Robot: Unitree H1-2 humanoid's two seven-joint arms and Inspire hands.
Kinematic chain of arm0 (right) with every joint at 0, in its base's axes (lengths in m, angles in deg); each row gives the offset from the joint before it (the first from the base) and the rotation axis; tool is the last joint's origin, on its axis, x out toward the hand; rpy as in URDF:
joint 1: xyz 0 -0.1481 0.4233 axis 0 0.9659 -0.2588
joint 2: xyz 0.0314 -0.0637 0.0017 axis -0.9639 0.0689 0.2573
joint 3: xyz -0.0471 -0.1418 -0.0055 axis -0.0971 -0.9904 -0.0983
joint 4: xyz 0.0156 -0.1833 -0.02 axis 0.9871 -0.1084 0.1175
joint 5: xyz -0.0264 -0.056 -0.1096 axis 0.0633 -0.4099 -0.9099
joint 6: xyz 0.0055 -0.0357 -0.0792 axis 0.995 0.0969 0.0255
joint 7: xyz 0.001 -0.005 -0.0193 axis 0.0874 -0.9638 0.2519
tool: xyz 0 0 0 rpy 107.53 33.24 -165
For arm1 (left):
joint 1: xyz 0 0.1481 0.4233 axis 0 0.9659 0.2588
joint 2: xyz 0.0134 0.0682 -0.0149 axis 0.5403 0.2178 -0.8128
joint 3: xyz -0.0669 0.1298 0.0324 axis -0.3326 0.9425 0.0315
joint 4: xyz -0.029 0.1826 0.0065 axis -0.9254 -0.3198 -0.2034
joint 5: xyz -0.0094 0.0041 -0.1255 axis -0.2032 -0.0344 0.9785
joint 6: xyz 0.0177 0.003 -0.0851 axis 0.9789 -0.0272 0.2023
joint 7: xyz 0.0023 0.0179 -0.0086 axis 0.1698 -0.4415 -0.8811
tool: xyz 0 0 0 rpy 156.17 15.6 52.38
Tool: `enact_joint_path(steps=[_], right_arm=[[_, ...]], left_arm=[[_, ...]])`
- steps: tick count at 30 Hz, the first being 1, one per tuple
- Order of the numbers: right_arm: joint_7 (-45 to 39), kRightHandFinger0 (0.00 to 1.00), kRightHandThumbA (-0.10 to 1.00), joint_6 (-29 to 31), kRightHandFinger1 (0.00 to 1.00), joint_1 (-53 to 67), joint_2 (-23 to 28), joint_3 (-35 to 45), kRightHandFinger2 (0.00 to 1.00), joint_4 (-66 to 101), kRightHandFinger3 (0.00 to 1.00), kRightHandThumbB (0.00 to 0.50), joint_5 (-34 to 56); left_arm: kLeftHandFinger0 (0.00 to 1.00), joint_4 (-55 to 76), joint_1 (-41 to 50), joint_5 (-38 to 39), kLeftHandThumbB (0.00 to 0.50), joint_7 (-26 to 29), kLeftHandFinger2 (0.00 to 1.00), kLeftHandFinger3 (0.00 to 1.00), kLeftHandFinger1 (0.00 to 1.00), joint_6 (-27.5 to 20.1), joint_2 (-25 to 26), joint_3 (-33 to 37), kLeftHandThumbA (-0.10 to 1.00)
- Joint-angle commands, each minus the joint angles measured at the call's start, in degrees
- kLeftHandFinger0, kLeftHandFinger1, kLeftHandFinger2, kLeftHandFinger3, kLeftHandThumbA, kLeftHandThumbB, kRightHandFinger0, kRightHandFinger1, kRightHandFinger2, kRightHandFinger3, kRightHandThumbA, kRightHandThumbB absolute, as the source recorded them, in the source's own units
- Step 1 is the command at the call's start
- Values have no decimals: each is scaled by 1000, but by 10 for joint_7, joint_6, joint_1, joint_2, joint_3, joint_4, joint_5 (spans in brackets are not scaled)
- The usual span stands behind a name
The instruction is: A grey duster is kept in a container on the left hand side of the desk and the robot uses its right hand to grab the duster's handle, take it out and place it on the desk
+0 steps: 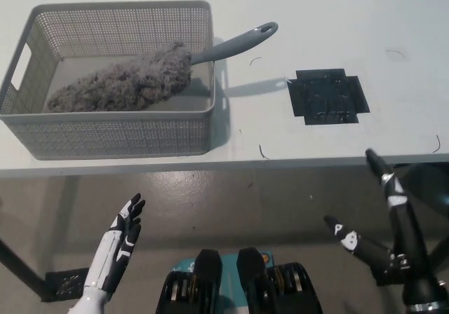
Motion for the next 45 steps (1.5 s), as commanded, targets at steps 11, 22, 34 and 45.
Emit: enact_joint_path(steps=[11, 22, 34, 45], right_arm=[[-305, 1000, 838, -309, 1000, -377, 77, -39, 1000, 214, 1000, 429, -309], [-315, 1000, 842, -362, 1000, -576, 63, -142, 1000, -80, 1000, 459, -373], [-253, 1000, 871, -385, 1000, -685, 31, -228, 1000, -384, 1000, 500, -361], [-234, 1000, 896, -407, 1000, -695, 8, -264, 1000, -497, 1000, 500, -352]], left_arm=[[1000, -4, -54, -15, 46, 9, 1000, 1000, 1000, -45, 10, 4, 1000], [1000, -2, -64, -4, 61, 3, 1000, 1000, 1000, -36, 9, 3, 1000], [1000, -4, -63, -3, 67, -3, 1000, 1000, 1000, -41, 13, 7, 992], [1000, -10, -64, -5, 48, -8, 1000, 1000, 1000, -49, 20, 14, 969]])
